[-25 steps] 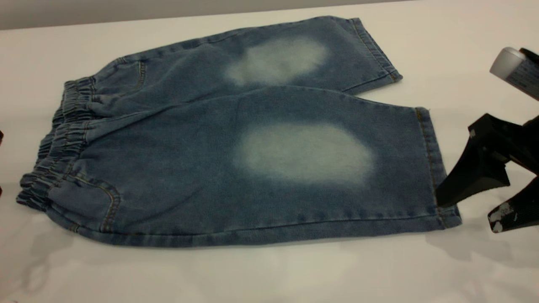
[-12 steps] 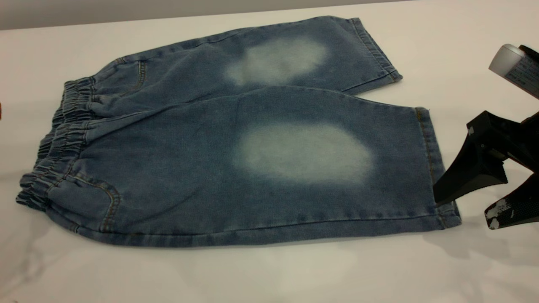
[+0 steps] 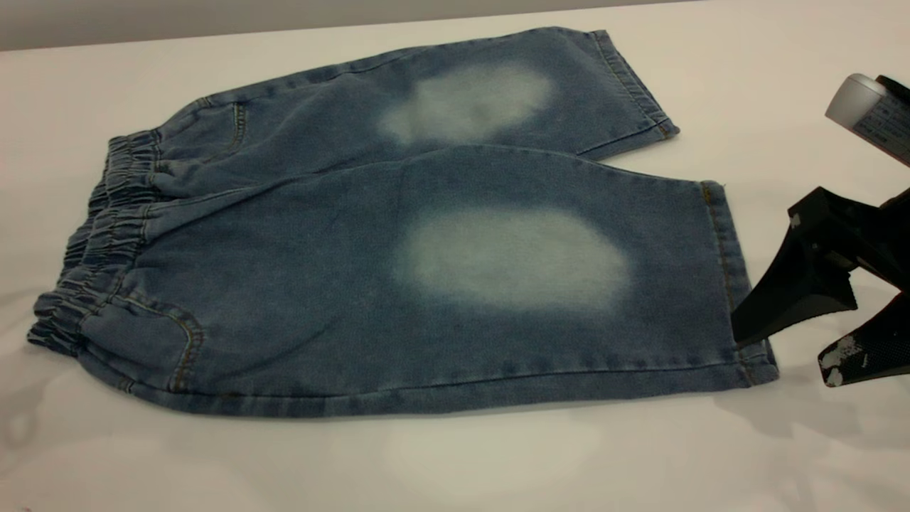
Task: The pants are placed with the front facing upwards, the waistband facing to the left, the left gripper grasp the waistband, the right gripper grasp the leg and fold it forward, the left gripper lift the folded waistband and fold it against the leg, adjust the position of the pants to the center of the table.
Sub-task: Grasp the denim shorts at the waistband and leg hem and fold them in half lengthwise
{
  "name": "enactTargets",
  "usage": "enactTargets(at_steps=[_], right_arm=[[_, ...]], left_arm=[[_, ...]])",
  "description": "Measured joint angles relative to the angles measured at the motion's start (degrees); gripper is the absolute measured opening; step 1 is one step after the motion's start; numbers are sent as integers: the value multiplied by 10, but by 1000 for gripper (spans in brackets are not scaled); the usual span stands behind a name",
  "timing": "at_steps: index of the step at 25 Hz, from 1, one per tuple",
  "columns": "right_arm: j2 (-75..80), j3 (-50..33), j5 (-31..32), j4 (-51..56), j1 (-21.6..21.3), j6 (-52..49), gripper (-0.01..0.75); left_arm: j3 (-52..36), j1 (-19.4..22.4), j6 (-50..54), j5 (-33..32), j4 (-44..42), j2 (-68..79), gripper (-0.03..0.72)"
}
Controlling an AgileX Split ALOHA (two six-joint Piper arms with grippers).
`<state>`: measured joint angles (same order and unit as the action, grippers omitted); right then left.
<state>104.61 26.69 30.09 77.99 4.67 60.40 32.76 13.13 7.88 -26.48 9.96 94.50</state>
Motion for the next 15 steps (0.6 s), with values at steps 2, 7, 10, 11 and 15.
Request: enactTargets(at_steps=[2, 7, 10, 11, 15], right_arm=[[0, 0, 1, 0, 0, 0, 525], [0, 0, 2, 0, 0, 0, 525], [0, 0, 2, 0, 0, 0, 525], [0, 1, 2, 0, 0, 0, 525], [0, 1, 2, 0, 0, 1, 525]], left_arm=[[1, 12, -67, 3, 48, 9, 465], [7, 16, -246, 16, 188, 30, 465], [7, 16, -328, 36, 267, 50, 465], [7, 16, -349, 38, 289, 59, 465], [7, 16, -388, 56, 323, 88, 465]])
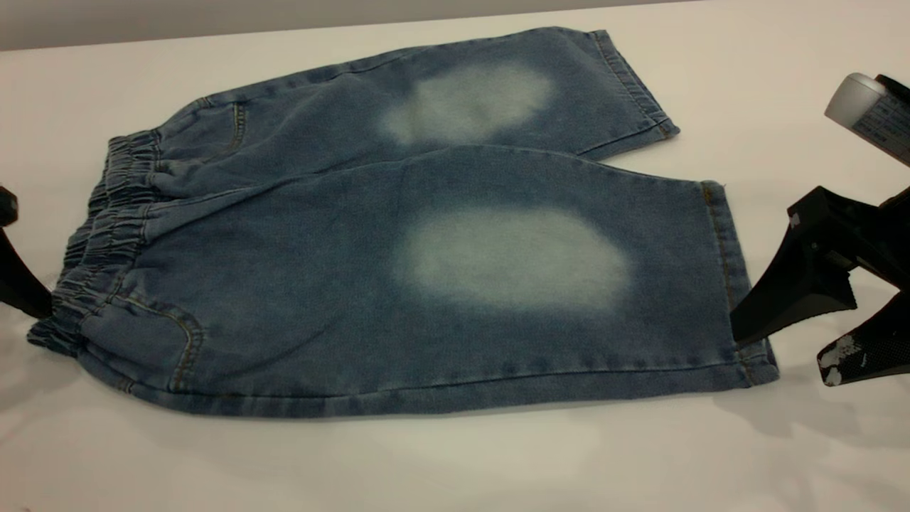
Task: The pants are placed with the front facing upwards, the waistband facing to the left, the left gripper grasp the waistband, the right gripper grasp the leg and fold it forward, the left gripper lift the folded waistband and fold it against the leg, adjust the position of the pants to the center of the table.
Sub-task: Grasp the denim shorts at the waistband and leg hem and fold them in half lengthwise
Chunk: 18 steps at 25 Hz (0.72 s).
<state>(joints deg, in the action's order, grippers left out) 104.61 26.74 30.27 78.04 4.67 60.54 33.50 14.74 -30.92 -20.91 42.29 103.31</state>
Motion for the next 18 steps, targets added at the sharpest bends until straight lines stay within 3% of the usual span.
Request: enactTargets(at_steps=[10, 18], right_arm=[[0, 0, 0, 0, 0, 1, 525], [0, 0, 0, 0, 0, 5, 525]], left_arm=[[17, 0, -14, 10, 15, 32, 465], [27, 0, -96, -2, 98, 67, 465]])
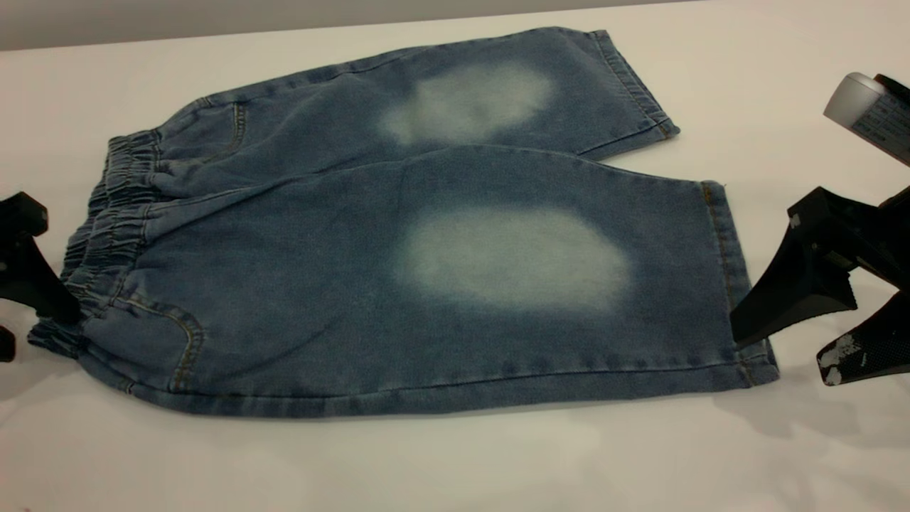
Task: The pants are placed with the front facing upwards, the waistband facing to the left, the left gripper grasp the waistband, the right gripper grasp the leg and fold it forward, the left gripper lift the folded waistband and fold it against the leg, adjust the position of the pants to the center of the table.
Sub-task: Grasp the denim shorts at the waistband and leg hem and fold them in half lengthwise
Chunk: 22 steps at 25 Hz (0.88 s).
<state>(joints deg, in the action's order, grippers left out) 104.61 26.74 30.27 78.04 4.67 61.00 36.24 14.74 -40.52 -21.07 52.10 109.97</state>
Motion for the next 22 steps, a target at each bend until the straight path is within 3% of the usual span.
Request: enactTargets(at_steps=[6, 22], right_arm=[[0, 0, 0, 0, 0, 0, 525], [0, 0, 7, 4, 0, 7, 525]], left_arm=[[0, 0, -58, 14, 64, 1, 449], [0, 0, -71, 0, 104, 14, 438]])
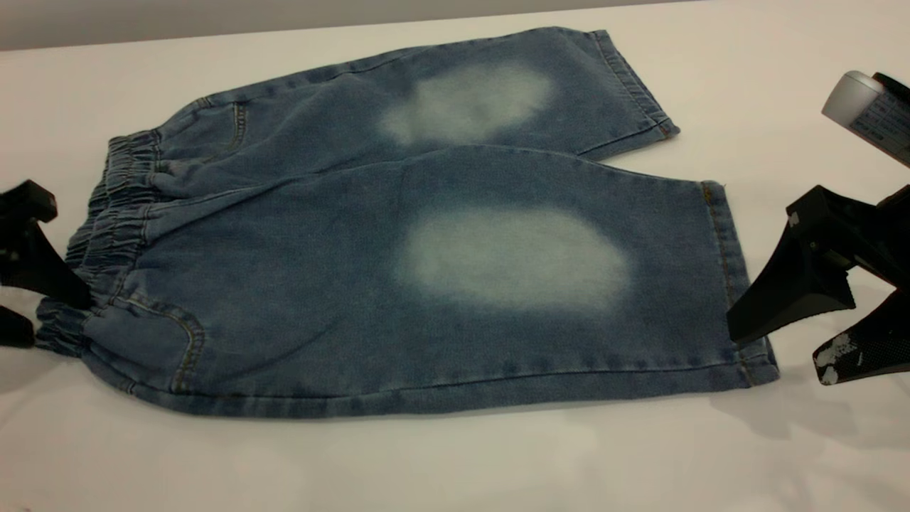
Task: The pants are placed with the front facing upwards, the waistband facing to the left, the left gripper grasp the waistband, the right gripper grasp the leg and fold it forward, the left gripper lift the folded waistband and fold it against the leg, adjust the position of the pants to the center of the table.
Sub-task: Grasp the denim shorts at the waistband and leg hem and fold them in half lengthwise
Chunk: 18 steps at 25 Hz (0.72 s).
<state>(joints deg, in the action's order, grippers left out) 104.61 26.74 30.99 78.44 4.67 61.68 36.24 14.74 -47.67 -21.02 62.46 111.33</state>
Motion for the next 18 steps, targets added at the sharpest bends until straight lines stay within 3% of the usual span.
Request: enactTargets(at_steps=[11, 15, 18], right_arm=[[0, 0, 4, 6, 0, 4, 525], [0, 0, 4, 8, 0, 7, 525], [0, 0, 6, 8, 0, 11, 525]], left_arm=[[0, 0, -2, 1, 21, 22, 417], [0, 0, -2, 19, 22, 22, 294], [0, 0, -1, 20, 22, 22, 150]])
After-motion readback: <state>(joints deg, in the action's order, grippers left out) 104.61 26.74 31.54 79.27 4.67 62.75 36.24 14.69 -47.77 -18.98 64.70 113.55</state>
